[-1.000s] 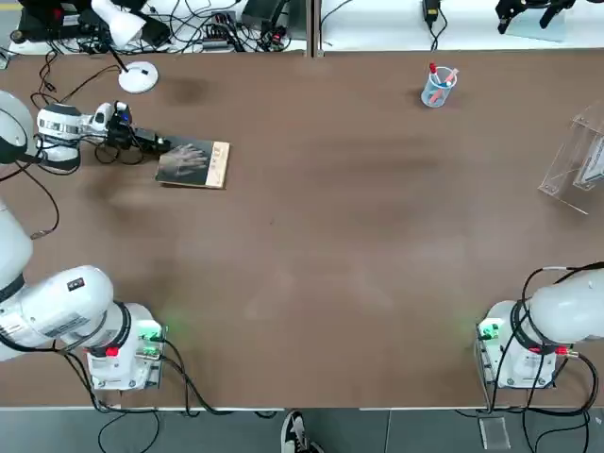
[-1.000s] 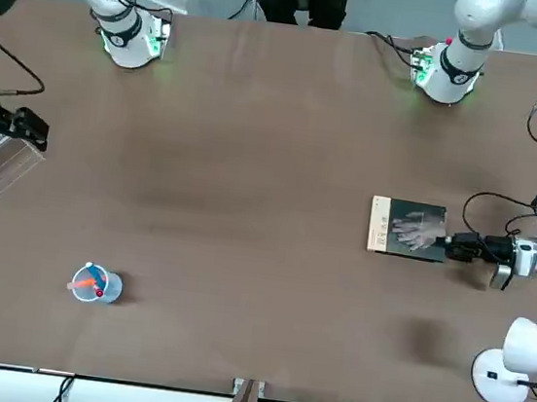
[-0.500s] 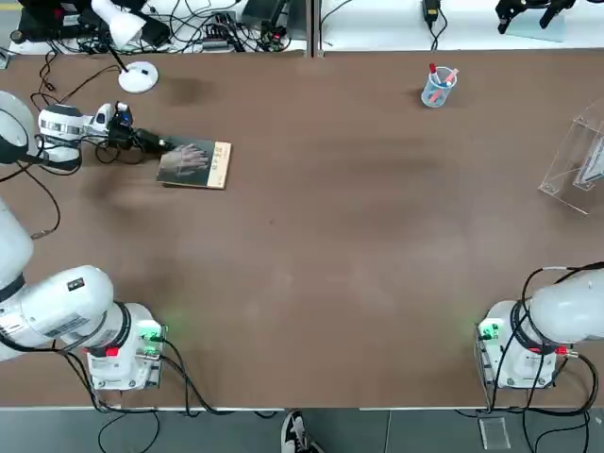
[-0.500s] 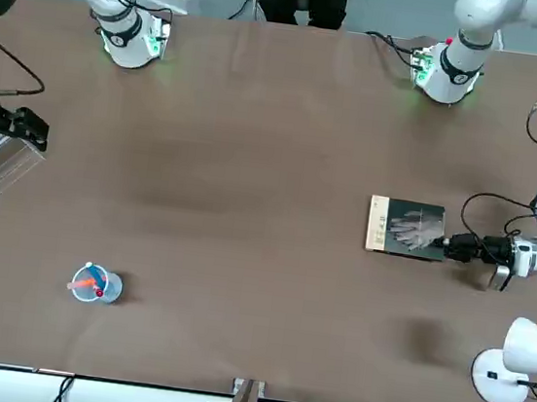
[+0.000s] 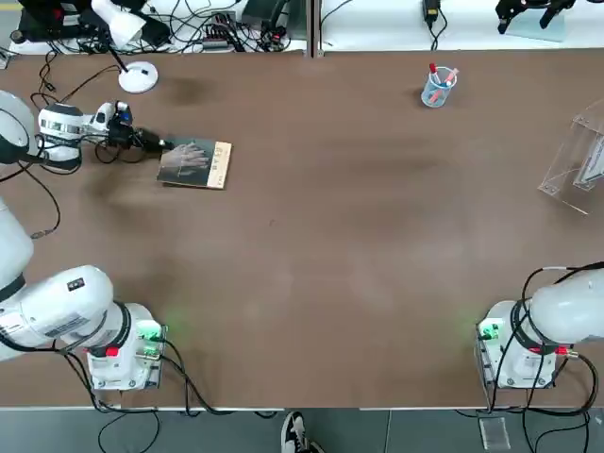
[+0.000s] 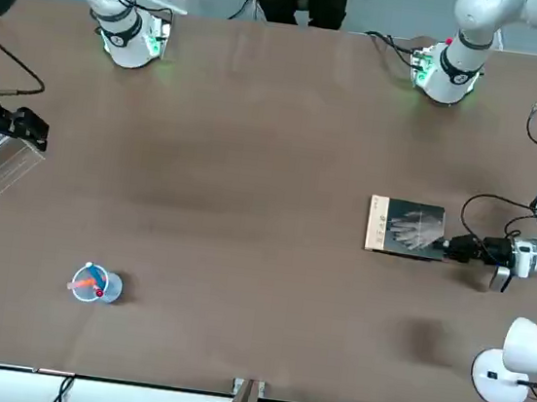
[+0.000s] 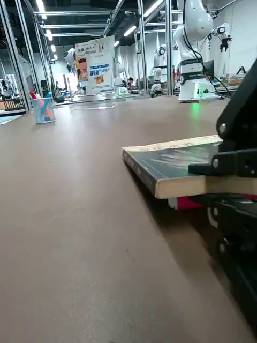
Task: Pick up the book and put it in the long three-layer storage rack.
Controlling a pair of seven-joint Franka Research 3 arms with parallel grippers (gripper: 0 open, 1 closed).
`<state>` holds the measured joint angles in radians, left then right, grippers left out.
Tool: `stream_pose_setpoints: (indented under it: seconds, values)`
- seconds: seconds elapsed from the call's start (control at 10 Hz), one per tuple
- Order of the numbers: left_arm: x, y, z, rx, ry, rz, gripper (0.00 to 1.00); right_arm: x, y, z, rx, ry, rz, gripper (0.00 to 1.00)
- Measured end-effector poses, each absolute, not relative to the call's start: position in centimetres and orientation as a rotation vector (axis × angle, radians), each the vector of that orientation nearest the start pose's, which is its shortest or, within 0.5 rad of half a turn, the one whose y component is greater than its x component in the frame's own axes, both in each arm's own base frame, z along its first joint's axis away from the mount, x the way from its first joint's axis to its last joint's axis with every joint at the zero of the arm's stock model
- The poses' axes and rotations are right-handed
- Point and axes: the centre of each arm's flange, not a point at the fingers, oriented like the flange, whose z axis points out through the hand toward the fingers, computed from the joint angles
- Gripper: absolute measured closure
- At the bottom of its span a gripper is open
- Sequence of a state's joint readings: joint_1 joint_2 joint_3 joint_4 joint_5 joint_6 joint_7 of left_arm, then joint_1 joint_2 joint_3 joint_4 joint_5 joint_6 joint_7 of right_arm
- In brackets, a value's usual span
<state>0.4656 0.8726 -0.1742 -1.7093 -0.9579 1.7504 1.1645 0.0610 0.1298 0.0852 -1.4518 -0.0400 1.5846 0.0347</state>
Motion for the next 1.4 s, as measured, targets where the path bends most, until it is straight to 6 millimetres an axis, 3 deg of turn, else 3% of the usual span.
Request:
stream_pose_setpoints:
  seconds: [0.8,1.4]
  values:
    - [59.1,10.2,9.9,1.905,-0.161,0.018,1.00,59.0,7.9,60.7,-3.166,-0.176,0.001,0.00]
    - [62.0,8.1,14.2,1.850,-0.110,-0.106,1.00,59.1,7.9,60.8,-3.164,-0.177,-0.011,0.00]
